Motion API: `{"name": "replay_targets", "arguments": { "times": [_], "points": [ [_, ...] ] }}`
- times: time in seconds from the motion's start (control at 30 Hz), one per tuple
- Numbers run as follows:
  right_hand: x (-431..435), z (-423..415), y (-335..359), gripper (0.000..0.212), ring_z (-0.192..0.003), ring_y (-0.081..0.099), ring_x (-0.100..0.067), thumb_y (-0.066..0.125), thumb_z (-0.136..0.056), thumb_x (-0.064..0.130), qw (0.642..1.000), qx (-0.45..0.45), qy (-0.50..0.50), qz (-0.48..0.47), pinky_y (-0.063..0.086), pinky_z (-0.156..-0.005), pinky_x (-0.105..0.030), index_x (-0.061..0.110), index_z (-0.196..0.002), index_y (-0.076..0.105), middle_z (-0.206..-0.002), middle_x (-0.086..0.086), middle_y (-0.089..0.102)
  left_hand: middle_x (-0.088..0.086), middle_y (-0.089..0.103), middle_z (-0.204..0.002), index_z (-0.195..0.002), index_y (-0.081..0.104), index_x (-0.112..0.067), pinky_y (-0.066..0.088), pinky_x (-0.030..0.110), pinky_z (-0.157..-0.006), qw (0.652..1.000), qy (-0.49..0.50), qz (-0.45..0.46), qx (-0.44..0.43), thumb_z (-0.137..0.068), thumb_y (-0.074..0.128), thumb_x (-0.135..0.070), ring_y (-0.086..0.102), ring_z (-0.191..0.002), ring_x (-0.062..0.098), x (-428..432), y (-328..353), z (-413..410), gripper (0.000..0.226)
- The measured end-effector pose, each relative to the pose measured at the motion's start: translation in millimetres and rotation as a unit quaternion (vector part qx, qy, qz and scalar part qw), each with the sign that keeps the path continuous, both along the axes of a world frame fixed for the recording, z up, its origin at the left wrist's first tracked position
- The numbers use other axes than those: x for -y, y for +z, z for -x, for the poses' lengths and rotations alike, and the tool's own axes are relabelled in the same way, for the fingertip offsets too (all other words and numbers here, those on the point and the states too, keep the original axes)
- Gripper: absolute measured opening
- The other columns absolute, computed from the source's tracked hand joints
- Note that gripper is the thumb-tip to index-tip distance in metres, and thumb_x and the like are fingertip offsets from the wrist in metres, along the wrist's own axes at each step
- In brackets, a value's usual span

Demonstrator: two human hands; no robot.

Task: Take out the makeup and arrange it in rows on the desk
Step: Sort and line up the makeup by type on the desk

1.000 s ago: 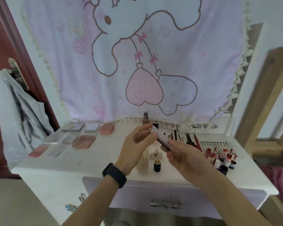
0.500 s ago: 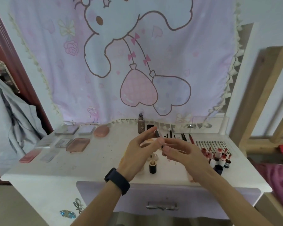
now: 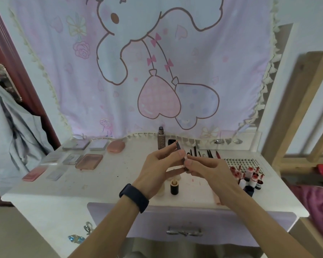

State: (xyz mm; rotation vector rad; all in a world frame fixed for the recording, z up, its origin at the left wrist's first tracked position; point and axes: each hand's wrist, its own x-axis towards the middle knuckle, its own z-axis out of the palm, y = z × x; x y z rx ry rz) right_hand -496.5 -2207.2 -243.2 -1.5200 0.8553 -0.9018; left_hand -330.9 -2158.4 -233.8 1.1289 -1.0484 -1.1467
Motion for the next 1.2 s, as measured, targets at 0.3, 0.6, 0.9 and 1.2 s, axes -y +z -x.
{"name": "replay_targets", "arguments": {
  "times": [0.3, 0.6, 0.9, 1.2],
  "points": [
    [15.7, 2.9, 8.8, 0.038, -0.085, 0.072, -0.007, 0.068, -0.073, 0.070, 0.994, -0.099, -0.022, 0.028, 0.055, -0.094, -0.033, 0.035, -0.083, 0.081, -0.085, 0.008, 0.077, 0.013, 0.073, -0.106, -0.113, 0.072, -0.003, 0.060, 0.039, -0.081, 0.986, 0.050, -0.059, -0.151, -0.079, 0.074, -0.039, 0.072, -0.095, 0.026, 4.2, -2.4, 6.0, 0.050],
    [25.5, 4.1, 12.6, 0.019, -0.092, 0.066, 0.009, 0.059, -0.095, 0.048, 0.978, -0.087, -0.069, 0.176, 0.048, -0.084, -0.016, 0.040, -0.104, 0.074, -0.095, 0.028, 0.073, 0.023, 0.068, -0.120, -0.129, 0.058, -0.007, 0.063, 0.039, -0.070, 0.953, 0.005, -0.141, -0.266, -0.091, 0.062, -0.047, 0.069, -0.107, 0.039, 9.2, -2.5, 3.1, 0.056],
    [52.3, -8.1, 18.0, 0.007, -0.062, 0.065, 0.004, 0.065, -0.095, 0.039, 0.978, -0.077, -0.133, 0.145, 0.055, -0.079, -0.027, 0.039, -0.090, 0.071, -0.073, 0.022, 0.072, 0.012, 0.069, -0.114, -0.123, 0.065, -0.023, 0.059, 0.034, -0.062, 0.990, 0.053, -0.122, 0.038, -0.096, 0.059, -0.043, 0.073, -0.090, 0.030, 9.9, 8.8, -20.7, 0.034],
    [47.7, -28.7, 20.2, 0.010, -0.058, 0.064, 0.000, 0.065, -0.094, 0.041, 0.979, -0.066, -0.125, 0.147, 0.050, -0.065, -0.018, 0.038, -0.086, 0.071, -0.073, 0.015, 0.074, -0.009, 0.044, -0.122, -0.148, 0.033, -0.033, 0.047, 0.027, -0.096, 0.826, 0.072, -0.048, 0.557, -0.073, 0.077, -0.052, 0.049, -0.109, 0.012, 10.9, 10.0, -29.3, 0.089]
  ]
}}
